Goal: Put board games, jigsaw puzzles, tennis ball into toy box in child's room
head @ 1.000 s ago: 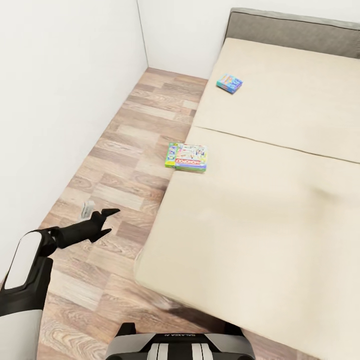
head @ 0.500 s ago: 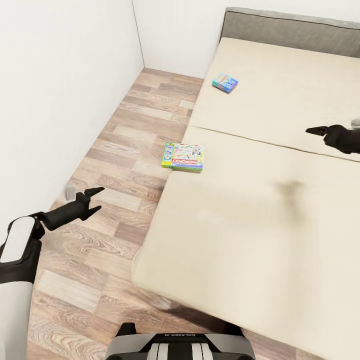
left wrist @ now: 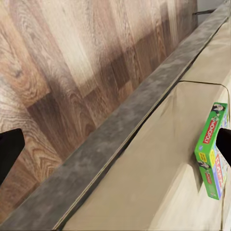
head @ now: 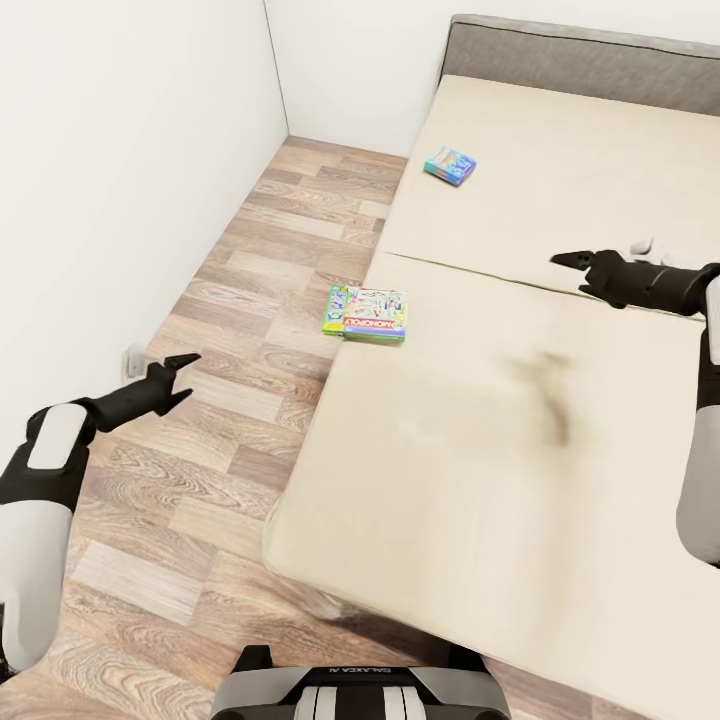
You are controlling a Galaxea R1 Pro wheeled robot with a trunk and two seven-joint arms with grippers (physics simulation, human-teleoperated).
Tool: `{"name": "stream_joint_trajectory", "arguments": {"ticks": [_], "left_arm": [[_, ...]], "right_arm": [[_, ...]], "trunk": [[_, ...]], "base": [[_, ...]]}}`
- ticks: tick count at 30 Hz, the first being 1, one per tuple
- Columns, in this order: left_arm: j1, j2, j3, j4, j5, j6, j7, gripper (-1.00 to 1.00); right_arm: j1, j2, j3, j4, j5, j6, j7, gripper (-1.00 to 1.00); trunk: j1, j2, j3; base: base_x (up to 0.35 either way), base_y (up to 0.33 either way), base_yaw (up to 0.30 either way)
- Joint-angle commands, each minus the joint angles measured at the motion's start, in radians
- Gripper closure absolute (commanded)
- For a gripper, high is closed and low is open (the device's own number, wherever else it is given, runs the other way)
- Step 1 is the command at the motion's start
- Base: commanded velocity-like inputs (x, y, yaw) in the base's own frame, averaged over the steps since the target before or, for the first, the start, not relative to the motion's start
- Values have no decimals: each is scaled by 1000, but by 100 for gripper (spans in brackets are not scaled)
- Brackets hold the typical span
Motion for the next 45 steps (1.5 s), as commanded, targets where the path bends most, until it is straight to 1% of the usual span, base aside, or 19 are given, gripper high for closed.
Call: {"name": "stream_joint_trajectory", "arguments": {"ticks": [1, 4, 6, 9, 11, 14, 15, 16, 18, 19, 21, 27, 32, 35, 37, 38, 40, 43, 45], "left_arm": [[-20, 1, 2, 39, -30, -15, -38, -100], [-38, 2, 2, 76, -54, -33, -71, -100], [-73, 4, 2, 145, -96, -64, -134, -100], [-91, 5, 1, 176, -116, -77, -163, -100], [-128, 4, -1, 236, -158, -95, -214, -100], [-147, 3, -4, 265, -179, -103, -235, -100], [-167, 2, -9, 295, -200, -109, -254, -100], [-167, 2, -9, 295, -200, -109, -254, -100], [-204, -2, -21, 349, -237, -118, -291, -100], [-204, -2, -21, 349, -237, -118, -291, -100], [-239, -10, -38, 396, -264, -124, -328, -100], [-279, -28, -63, 443, -287, -132, -379, -100], [-308, -53, -95, 472, -302, -138, -426, -100], [-314, -59, -107, 476, -303, -138, -435, -100], [-325, -69, -137, 482, -306, -139, -453, -100], [-325, -69, -137, 482, -306, -139, -453, -100], [-332, -76, -172, 486, -308, -139, -475, -100], [-335, -78, -189, 487, -308, -139, -485, -100], [-339, -82, -216, 489, -310, -139, -500, -100]], "right_arm": [[-1, 7, -2, -1, 7, 4, 8, -100], [0, 12, -3, -1, 5, 4, 6, -100], [0, 21, -2, -3, 2, 4, 4, -100], [1, 27, -2, -4, 0, 4, 4, -100], [1, 40, -2, -10, -1, 4, 3, -100], [1, 46, -1, -17, -1, 4, 3, -100], [1, 53, -1, -26, -2, 4, 2, -100], [1, 53, -1, -26, -2, 4, 2, -100], [4, 62, -1, -51, -2, 4, 2, -100], [4, 62, -1, -51, -2, 4, 2, -100], [17, 68, 0, -87, -3, 4, 1, -100], [54, 78, 1, -164, -3, 4, -1, -100], [115, 103, 0, -286, -2, 4, -9, -100], [127, 111, 0, -310, -2, 4, -13, -100], [146, 123, -1, -343, -2, 4, -23, -100], [146, 123, -1, -343, -2, 4, -23, -100], [157, 133, -2, -365, -3, 4, -32, -100], [162, 137, -3, -372, -3, 4, -37, -100], [168, 142, -4, -383, -3, 4, -44, -100]], "trunk": [[0, 0, 0], [0, 0, 0], [0, 0, 0], [0, 0, 0], [0, 0, 0], [0, 0, 0], [0, 0, 0], [0, 0, 0], [0, 0, 0], [0, 0, 0], [0, 0, 0], [0, 0, -1], [0, 0, -3], [0, 0, -6], [0, 0, -9], [0, 0, -10], [0, 0, -12], [0, 0, -17], [0, 0, -20]], "base": [[0, 0, -2], [0, 0, -1], [0, 0, -1], [0, 0, 0], [0, 0, 0], [0, 0, 0], [0, 0, 0], [0, 0, 0], [0, 0, 0], [0, 0, 0], [0, 0, 0], [0, 0, 0], [0, 0, 0], [0, 0, 0], [0, 0, 0], [0, 0, 0], [0, 0, 0], [0, 0, 0], [0, 0, 0]]}}
